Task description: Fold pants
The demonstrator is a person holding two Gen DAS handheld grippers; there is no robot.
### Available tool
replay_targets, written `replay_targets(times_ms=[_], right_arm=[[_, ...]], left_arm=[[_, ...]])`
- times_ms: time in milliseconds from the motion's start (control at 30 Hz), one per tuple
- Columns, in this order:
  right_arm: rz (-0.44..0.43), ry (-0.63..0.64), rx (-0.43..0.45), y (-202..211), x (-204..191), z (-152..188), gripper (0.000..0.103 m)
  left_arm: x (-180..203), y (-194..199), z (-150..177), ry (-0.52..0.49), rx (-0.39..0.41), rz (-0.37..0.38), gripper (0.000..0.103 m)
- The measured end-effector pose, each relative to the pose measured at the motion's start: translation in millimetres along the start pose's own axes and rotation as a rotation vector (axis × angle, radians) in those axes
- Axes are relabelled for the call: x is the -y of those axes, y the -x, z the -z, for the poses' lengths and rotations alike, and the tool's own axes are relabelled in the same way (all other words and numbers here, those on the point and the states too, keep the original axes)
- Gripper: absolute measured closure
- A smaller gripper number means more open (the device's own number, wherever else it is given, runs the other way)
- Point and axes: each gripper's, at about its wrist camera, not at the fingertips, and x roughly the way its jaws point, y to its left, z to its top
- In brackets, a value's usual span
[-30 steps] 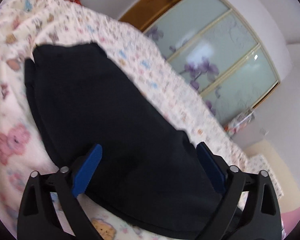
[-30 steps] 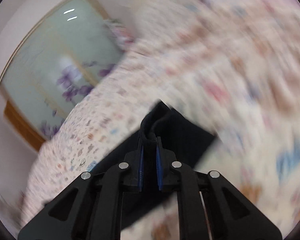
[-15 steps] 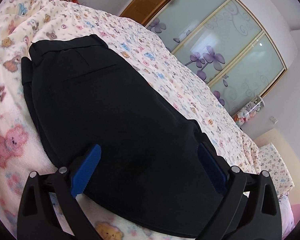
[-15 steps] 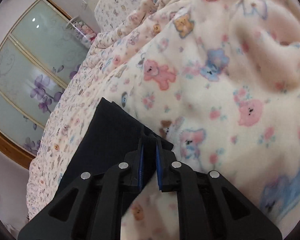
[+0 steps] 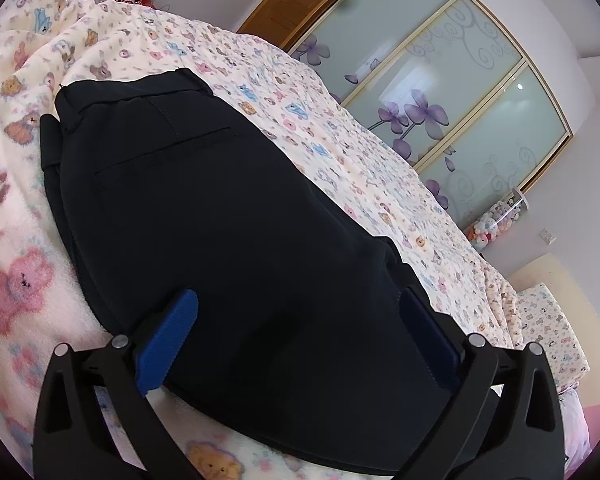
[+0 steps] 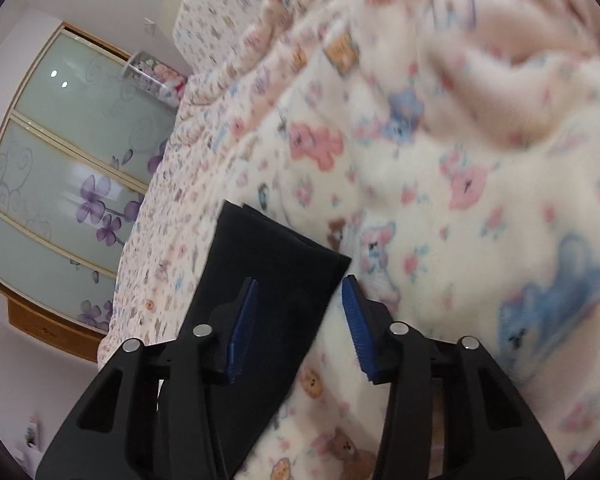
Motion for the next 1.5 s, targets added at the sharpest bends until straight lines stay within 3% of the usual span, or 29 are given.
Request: replay_targets(times_ms=[200,367,500,600,800,1000,1167,1300,1400,1500], right_arm=[[0.026,-0.02,-0.009,-14.6,12.6,-2.4,0.06],[-0.023,0.045,0.047,-26.1,15.3,-3.3,0.06],[-0.042,0.05,0.054,-29.3,16.6,-2.0,0.078],[-0.073,0.025,0.072,-19.7,15.6,-1.7,0.084],[-0.065,0.021,0.128,5.0,-12.9,10.1,0.087],[-0.224,0.106,0.106,22.1,-74.3,42.4,0.087],[-0.379,0.285,0.0,20.5,-147.2,101.0,0.087],[-0.465,0.431,-0.12,9.3,-202.7,168.8,0.087],[-0.485,0.53,-0.271,-16.9,-234.9,237.1,0.087],[-0.432,0.573,-0.47,-60.5,-240.1,309.2,0.086]], left_arm=[[1.3,-0.1,0.3,-0.005,0.001,-0.006,0.002],[1.9,-0.1,0.5,-0.006,0.0,-0.007,0.002],[1.8,-0.5,0.4,-0.004,-0.001,-0.006,0.002],[1.4,-0.6,0.4,-0.003,-0.002,-0.006,0.002],[-1.2,-0.2,0.0,0.015,0.001,-0.003,0.002],[-2.8,0.7,-0.4,0.028,-0.003,0.004,0.002],[-7.0,3.0,-2.0,0.07,-0.005,0.024,0.002],[-9.7,4.7,-2.8,0.111,-0.002,0.039,0.002],[-12.6,7.2,-3.4,0.142,-0.003,0.057,0.002],[-14.7,9.9,-4.8,0.164,-0.017,0.086,0.002]])
